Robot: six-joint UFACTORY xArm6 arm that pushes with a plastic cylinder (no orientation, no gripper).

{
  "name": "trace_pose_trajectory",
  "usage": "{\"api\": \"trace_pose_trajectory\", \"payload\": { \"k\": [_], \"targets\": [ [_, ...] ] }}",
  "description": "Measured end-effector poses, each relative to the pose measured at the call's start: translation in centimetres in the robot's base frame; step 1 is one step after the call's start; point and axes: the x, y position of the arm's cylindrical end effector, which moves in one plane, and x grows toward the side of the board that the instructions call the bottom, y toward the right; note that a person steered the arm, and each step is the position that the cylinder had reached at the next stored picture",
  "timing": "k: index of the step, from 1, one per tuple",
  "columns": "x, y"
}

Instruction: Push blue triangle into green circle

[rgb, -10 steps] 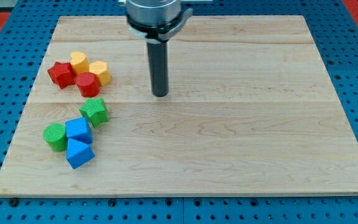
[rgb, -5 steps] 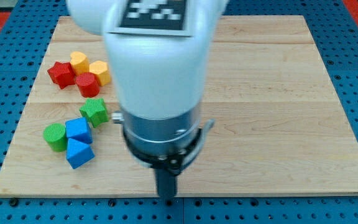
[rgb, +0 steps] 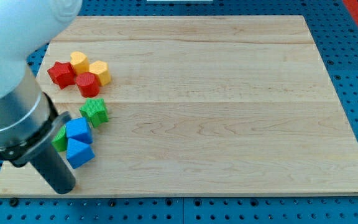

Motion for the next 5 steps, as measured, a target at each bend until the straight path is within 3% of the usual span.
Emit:
{"api": "trace_pose_trajectory", "payload": {
  "k": [2, 3, 5],
  "targets": [
    [-0.1, -0.1],
    [-0.9, 2.6],
    [-4.5, 4.4]
  ]
}}
